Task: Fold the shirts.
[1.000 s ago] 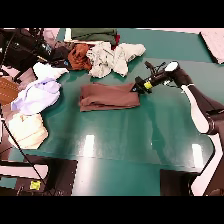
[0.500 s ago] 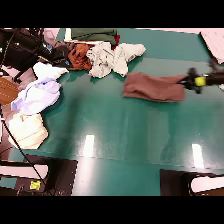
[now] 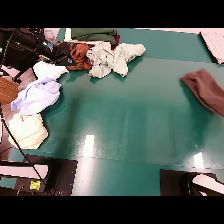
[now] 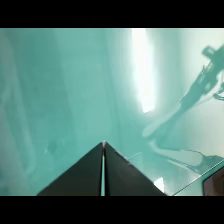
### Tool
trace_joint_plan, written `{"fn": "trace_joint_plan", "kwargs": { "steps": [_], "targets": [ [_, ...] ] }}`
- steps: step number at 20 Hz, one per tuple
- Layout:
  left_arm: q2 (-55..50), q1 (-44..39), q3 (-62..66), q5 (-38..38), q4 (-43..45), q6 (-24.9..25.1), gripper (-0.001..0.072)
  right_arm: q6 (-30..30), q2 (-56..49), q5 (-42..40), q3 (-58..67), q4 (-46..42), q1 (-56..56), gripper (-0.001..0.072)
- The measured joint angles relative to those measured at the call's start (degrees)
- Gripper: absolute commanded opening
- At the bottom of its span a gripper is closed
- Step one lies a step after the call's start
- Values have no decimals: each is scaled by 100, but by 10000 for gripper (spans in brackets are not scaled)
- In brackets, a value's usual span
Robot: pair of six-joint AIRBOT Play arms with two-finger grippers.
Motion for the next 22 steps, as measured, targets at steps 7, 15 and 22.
{"fn": "trace_joint_plan", "kwargs": {
  "steps": [7, 15, 22],
  "targets": [
    [0, 0, 0, 46, -129, 2, 23, -66, 1078, -9, -1193, -409, -1191, 31],
    [7, -2, 2, -26, -188, 136, 23, 179, 1554, 800, -1202, -1534, -1816, 636],
    [44, 4, 7, 111, -299, 151, 24, 431, 1886, 1657, 518, -3042, -1307, 614]
  ]
}}
